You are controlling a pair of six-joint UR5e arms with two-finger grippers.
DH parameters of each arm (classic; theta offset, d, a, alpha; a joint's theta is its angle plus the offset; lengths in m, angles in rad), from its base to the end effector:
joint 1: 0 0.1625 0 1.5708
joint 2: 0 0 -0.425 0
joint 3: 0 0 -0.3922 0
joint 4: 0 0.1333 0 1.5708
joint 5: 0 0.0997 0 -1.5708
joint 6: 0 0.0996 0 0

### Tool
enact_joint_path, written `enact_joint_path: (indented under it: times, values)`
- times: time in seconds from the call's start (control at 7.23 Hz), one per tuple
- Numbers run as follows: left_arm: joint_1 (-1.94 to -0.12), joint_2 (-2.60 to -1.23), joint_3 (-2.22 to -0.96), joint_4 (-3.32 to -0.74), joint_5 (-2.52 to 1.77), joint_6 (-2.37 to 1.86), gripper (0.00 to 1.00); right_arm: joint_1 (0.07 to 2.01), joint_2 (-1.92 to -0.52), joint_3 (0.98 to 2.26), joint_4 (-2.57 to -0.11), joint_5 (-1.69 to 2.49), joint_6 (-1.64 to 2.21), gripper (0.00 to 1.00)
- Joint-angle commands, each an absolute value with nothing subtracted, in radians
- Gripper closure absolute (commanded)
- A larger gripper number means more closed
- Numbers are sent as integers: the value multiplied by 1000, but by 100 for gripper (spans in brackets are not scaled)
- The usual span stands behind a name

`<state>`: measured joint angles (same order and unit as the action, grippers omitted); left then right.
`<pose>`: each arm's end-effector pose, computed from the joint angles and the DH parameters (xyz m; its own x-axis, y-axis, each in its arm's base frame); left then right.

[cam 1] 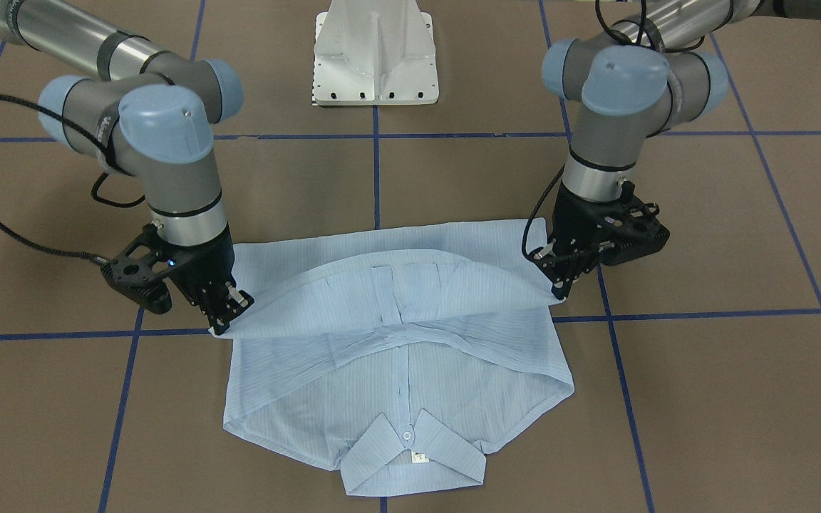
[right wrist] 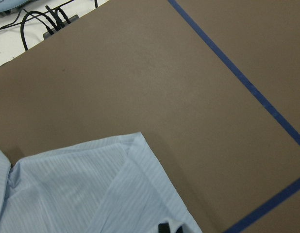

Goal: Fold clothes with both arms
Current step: 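Lift the hem with both grippers and fold it toward the collar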

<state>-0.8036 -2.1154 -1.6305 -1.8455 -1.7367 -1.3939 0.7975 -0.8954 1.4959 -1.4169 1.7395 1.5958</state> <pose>0.3894 -0.5722 0.2891 0.5453 -0.3155 -0.7766 0.5341 0.8448 0.0318 -0.4259 -0.6032 0.2758 0.4932 0.5406 0.6816 -0.6377 0.7576 -0.1394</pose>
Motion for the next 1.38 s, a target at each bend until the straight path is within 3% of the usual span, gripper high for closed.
enact_joint_path:
  times: [0.0,0.41,0.69,1.24]
  values:
    - [-880,-2161,-1456,-2007,-1738,-1387,100,860,-746,1233,-1361,1787,1568,100]
    - [-882,-2218,-1268,-2133,-1733,-1388,100,877,-741,1076,-1191,1778,1559,100]
    - [-881,-2284,-1148,-2186,-1733,-1388,100,871,-738,1055,-1186,1779,1559,100]
    - [-868,-2278,-1091,-2255,-1732,-1381,100,859,-692,976,-1154,1779,1559,100]
